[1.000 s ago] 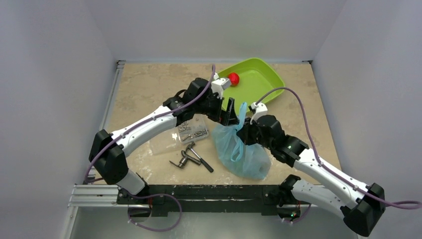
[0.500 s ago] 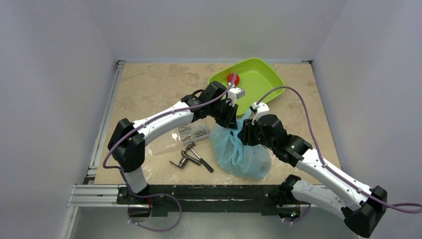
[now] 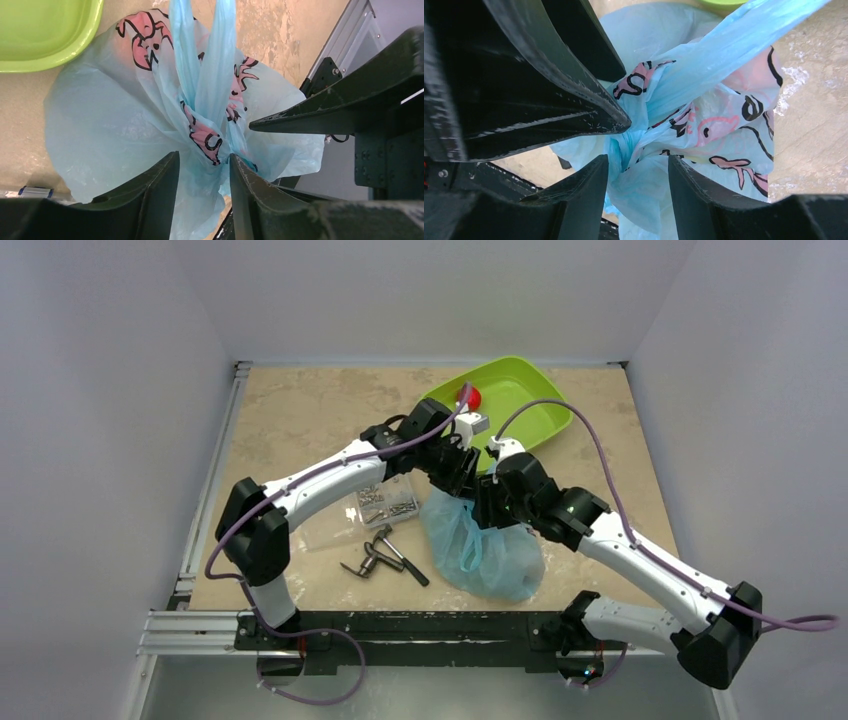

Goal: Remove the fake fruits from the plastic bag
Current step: Untie the plastic bag at the center of the board.

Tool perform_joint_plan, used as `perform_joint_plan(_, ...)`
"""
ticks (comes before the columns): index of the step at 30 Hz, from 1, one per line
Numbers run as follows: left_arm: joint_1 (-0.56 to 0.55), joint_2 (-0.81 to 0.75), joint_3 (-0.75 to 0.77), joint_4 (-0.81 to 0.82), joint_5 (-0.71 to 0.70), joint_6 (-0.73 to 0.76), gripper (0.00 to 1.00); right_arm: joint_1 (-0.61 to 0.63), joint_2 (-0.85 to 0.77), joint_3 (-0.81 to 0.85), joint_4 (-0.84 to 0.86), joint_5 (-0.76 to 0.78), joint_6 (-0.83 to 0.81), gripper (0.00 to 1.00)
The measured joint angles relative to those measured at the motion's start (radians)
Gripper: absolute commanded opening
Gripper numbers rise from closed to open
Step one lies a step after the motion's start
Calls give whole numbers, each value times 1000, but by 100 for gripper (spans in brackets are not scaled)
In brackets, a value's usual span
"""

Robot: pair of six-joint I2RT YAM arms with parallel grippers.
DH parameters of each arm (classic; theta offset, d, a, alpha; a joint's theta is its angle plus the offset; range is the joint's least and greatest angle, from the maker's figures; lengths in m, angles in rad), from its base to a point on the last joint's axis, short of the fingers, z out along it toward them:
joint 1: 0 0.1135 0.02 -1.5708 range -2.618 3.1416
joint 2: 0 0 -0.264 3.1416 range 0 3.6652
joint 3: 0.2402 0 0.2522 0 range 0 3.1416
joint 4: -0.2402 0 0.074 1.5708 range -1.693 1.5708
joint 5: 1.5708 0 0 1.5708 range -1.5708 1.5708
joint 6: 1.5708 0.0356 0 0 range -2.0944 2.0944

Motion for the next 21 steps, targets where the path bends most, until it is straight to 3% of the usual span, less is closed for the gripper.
perform_joint_plan(2, 0, 0, 19, -27, -11, 1, 39, 8, 9, -2, -4, 0, 0, 45)
perform_joint_plan(4, 0, 0, 40, -48, -16, 1, 30, 13, 9, -9, -3, 0, 2, 39)
perform_joint_plan(7, 0, 0, 54, -60, -16, -1, 26, 15, 8, -24, 4, 0, 18, 38)
perform_joint_plan(10, 0, 0, 54, -73, -15, -2, 28, 15, -1, -45, 14, -15, 30, 48)
perform_joint_plan(15, -2, 8, 65, -110, 3, -3, 29, 18, -7, -55, 18, -31, 43, 55)
perform_joint_plan(21, -15, 51, 94, -123, 37, -2, 30, 29, -9, -68, 19, -50, 56, 57)
